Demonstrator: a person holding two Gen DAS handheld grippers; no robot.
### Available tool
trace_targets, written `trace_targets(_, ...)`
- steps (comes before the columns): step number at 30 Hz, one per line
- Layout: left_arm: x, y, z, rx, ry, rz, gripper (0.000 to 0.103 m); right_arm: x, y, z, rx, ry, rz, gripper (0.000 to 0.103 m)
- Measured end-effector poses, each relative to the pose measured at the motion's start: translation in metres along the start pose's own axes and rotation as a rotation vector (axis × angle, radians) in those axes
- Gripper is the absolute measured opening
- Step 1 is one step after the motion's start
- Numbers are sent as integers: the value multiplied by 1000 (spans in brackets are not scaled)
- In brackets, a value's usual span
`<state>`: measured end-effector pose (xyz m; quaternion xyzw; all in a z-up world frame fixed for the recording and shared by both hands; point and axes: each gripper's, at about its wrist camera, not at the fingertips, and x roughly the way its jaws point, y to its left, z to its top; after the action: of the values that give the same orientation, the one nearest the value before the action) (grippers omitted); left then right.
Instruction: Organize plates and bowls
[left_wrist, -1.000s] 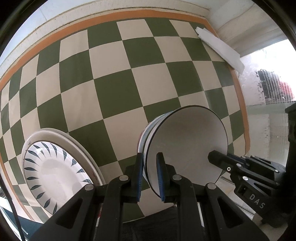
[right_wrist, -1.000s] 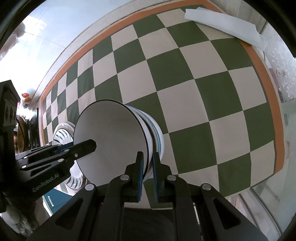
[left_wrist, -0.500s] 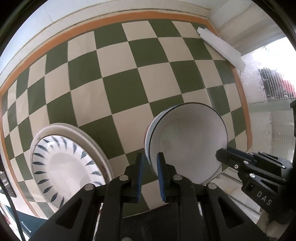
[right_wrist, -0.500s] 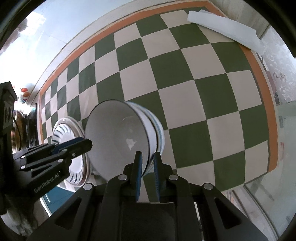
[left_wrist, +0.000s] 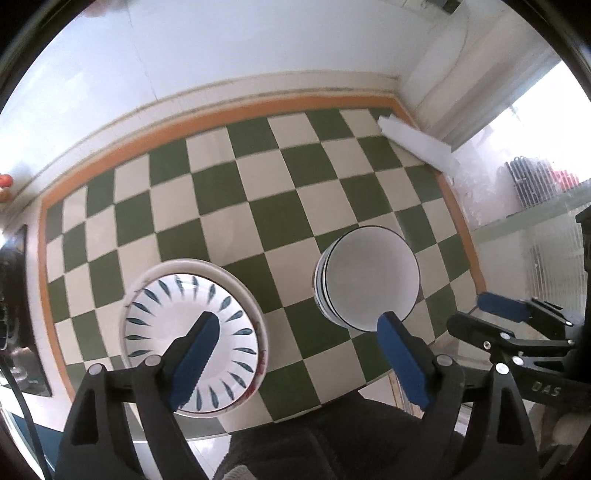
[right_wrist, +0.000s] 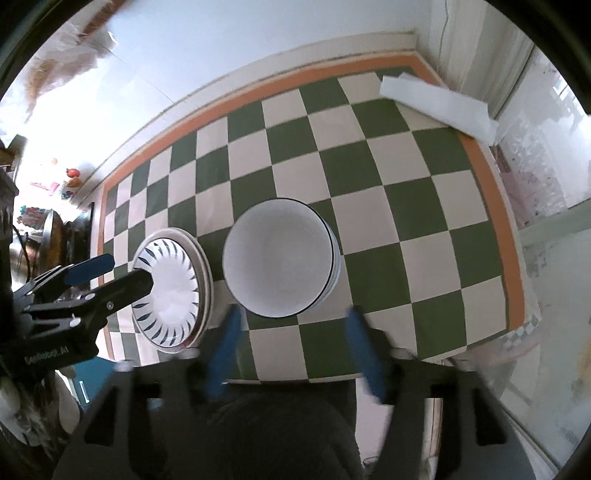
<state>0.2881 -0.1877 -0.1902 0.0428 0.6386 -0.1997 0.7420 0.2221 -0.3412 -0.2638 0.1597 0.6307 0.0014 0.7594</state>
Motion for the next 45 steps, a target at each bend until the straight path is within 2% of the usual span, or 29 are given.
trace_targets(2, -10, 1, -4, -1, -13, -10, 89, -9, 5, -4, -3, -7, -1, 79)
trace_targets(5, -26, 0, -8, -5, -37, -27, 96, -23, 12, -9, -15, -25, -13, 82)
trace_targets(9, -43, 0, -12, -8, -72, -43, 99, -43, 20, -16, -29, -59, -24, 85)
trace_targets(19, -75, 0, -21, -34, -125, -84, 99, -76, 31, -28, -39, -119, -29, 90)
trace_targets(24, -77, 0, -18, -36, -125, -93, 99, -82, 34, -31, -34, -133, -14, 91)
trace_targets(29, -51, 2, -8, -49, -93, -73, 99, -71, 25, -24, -5, -130, 7, 92)
trace_targets(34, -5, 12, 12, -80, -29, -37, 99, -44, 5, -12, 35, -160, 55, 92)
trace_targets(40, 52, 18, 32, -112, 79, -52, 99, 18, -31, 5, 152, -70, 103, 92)
trace_targets(45, 96, 16, 50, -150, 189, -119, 98, 73, -58, 11, 240, 8, 153, 92)
